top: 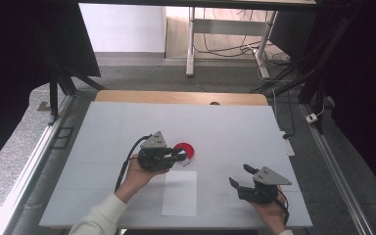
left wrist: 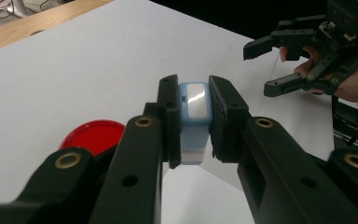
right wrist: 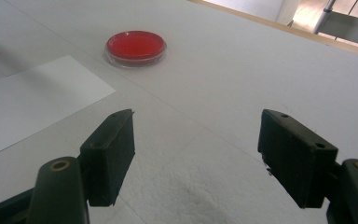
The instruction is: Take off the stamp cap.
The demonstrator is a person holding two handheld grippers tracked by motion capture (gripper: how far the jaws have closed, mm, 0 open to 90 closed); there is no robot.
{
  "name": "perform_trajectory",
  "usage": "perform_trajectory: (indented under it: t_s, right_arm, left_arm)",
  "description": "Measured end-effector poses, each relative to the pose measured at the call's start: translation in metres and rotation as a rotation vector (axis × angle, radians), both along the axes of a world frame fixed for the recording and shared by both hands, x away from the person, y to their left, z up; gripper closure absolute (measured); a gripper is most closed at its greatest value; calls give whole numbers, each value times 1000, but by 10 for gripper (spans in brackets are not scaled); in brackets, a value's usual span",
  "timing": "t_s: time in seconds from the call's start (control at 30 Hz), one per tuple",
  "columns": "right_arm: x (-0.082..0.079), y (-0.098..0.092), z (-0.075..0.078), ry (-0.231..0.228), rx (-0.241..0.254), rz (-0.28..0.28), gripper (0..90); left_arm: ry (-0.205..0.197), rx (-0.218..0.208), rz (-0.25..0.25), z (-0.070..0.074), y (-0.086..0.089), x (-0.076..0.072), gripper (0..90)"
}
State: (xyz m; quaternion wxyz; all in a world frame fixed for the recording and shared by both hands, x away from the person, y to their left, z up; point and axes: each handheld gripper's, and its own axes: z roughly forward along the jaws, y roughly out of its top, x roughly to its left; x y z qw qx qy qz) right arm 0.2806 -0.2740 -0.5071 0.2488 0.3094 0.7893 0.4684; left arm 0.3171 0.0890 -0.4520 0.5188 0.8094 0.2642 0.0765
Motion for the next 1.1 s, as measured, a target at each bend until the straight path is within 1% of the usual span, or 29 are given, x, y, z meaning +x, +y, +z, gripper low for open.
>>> perform_trajectory:
  t_s: [0.17,0.3,0.47,0.77,0.87,0.97,1.07,1.1]
  right_arm:
    - [0,8,-2,4,-15,11,268]
    - [0,12,-2,7,-4,14,270]
    - [-3,19,-1,-6,-11,30,270]
    - [-2,32,-1,-6,-11,24,271]
    - [-3,37,1,-13,-16,31,273]
    - [-5,44,5,-29,-31,42,280]
    - [-6,51,9,-33,-29,53,288]
    - [-6,56,10,-33,-22,58,290]
  left_arm:
    - [0,-3,-3,0,-1,0,749]
    - [13,-10,-2,-3,-1,2,749]
    - [20,-9,5,-5,-1,2,749]
    - [21,-15,1,-5,-1,2,749]
    - [18,-16,2,-4,-1,2,748]
    - [18,-18,5,-4,-1,2,748]
    - [16,-22,6,-3,0,1,748]
    - [17,-23,7,-3,0,1,748]
